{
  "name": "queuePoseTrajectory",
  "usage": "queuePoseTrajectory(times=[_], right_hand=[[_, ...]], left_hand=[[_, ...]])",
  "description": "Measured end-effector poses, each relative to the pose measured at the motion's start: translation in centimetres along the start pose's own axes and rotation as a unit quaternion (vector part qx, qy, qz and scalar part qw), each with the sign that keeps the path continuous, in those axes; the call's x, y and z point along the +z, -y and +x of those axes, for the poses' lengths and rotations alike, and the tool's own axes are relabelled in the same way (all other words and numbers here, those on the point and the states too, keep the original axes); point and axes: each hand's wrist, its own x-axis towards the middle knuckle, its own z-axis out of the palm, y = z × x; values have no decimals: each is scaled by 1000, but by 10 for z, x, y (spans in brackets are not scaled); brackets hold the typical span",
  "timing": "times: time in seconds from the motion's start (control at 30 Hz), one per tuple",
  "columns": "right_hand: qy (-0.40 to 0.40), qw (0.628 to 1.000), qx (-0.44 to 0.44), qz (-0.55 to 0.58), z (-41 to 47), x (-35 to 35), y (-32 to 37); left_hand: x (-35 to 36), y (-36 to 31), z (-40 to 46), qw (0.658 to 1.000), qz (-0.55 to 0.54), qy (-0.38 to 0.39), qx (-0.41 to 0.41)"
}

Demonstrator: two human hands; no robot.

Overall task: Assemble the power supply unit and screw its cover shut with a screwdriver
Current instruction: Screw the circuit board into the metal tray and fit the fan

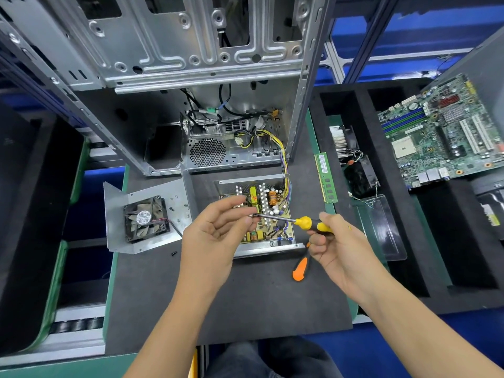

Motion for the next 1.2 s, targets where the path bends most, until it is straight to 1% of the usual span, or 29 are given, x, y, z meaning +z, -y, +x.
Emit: queuePoseTrajectory(times=[0.27,0.63,0.73,0.9,1.2], right_hand=[[-9,1000,2,-6,-1,0,0],[-16,1000,8,-6,-3,3,1],[-20,999,9,-29,-5,2,1],[-11,994,4,-109,-8,4,5],[-31,994,16,-105,-4,-3,3]], left_hand=[[0,-2,-2,999,32,3,11],[-1,0,-2,1000,26,12,9],[-1,-1,-3,999,27,20,8],[-1,0,-4,999,28,24,-3],[-3,7,-1,997,53,33,-34]])
